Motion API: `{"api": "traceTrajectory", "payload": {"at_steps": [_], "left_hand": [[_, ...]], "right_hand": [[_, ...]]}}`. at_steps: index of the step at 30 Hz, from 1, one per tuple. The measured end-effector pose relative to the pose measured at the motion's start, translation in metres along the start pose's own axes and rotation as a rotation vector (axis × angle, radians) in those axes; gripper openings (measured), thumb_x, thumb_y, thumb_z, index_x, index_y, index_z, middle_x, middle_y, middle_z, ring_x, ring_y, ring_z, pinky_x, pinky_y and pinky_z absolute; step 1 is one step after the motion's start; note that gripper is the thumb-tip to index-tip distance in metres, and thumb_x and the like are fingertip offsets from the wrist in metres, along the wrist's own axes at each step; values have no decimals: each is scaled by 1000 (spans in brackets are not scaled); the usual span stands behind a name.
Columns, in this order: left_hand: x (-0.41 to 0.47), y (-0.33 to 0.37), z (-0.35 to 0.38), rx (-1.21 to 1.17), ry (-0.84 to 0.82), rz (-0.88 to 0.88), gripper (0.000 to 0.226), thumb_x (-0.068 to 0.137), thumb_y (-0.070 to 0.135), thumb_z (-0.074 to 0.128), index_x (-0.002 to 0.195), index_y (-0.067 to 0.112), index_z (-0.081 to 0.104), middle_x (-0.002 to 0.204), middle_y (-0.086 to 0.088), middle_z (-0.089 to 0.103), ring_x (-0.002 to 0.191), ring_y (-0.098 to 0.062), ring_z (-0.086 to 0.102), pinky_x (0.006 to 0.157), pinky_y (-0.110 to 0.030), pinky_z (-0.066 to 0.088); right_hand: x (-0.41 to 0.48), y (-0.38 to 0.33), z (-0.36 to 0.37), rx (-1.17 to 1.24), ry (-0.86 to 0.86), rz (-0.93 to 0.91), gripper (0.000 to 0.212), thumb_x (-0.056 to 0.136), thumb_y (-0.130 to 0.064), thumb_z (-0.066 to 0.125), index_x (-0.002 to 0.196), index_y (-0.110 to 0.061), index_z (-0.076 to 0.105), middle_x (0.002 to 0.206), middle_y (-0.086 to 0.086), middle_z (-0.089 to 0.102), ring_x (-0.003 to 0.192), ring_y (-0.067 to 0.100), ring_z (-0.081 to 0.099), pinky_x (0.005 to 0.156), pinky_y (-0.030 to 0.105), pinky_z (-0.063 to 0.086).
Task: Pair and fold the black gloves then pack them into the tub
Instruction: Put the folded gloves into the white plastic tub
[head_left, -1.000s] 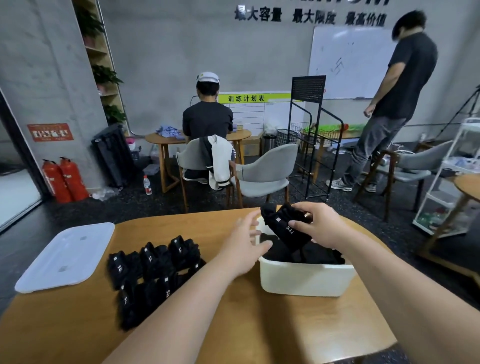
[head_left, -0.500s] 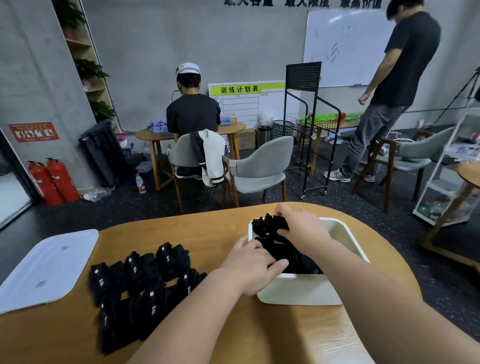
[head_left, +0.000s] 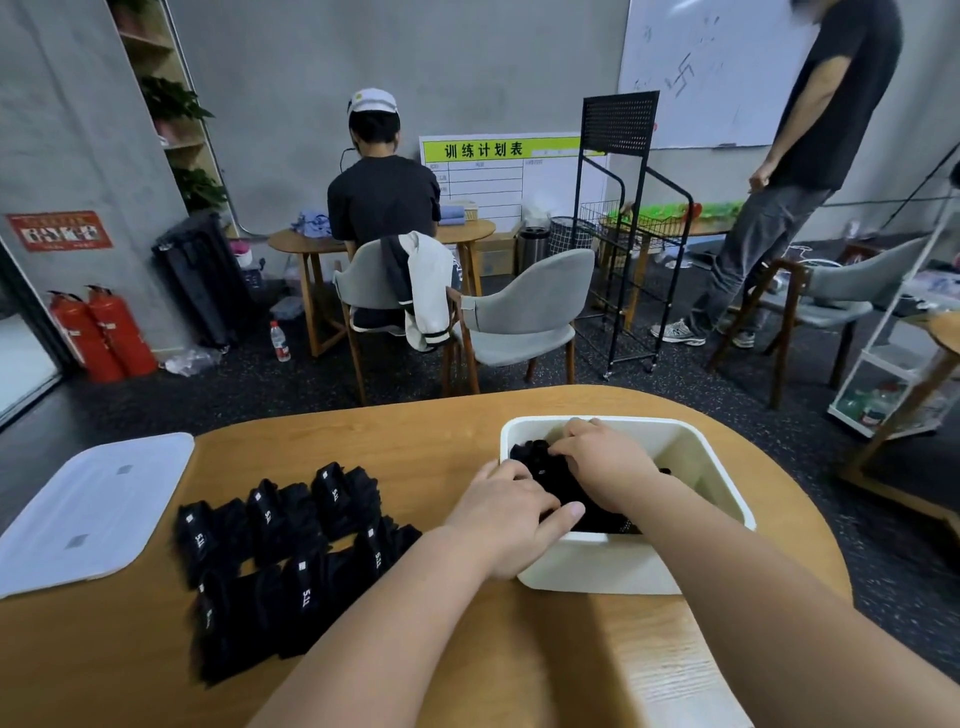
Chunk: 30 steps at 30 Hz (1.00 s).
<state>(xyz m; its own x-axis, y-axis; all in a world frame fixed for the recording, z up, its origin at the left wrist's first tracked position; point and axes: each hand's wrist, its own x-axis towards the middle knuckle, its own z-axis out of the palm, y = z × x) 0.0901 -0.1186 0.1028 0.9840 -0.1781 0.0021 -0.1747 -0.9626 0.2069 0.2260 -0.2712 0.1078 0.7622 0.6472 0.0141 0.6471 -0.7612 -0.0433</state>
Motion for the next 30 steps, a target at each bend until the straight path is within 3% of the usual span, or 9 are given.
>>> {"api": "traceTrajectory", "payload": {"at_steps": [5,11,16,21,30], "left_hand": [[-7,0,-3,-59,40,-3,72,105,72,21,152,29,56,164,10,42,159,-15,13,130,-44,9],[-27,-4,-7,-133,138,-47,71,104,74,27,161,34,39,174,13,16,161,-7,-2,132,-44,8],[-55,-19,-11,-122,153,-112,74,103,77,25,164,35,33,175,12,14,161,-7,-1,132,-46,12],[-94,-38,-8,-98,140,-212,72,104,75,26,165,37,27,175,13,11,161,-9,-1,132,-47,11],[-159,-78,21,-73,138,-360,71,105,72,29,166,35,26,175,10,14,162,-13,2,132,-45,12]], "right_hand": [[-13,5,-16,124,-32,34,61,102,-6,36,153,-35,50,152,-3,51,134,25,44,108,43,45],[-31,4,-35,215,33,10,61,99,-3,39,150,-33,55,153,-7,53,134,22,51,106,37,47],[-38,-15,-46,220,85,-19,48,106,-15,46,151,-31,54,149,-7,55,130,20,55,98,28,45],[-38,-52,-52,252,111,-63,44,108,-31,54,151,-37,52,153,-7,53,133,21,55,107,35,48],[-33,-116,-35,234,76,-196,47,107,-41,55,152,-41,47,157,-9,49,133,21,55,104,38,52]]}}
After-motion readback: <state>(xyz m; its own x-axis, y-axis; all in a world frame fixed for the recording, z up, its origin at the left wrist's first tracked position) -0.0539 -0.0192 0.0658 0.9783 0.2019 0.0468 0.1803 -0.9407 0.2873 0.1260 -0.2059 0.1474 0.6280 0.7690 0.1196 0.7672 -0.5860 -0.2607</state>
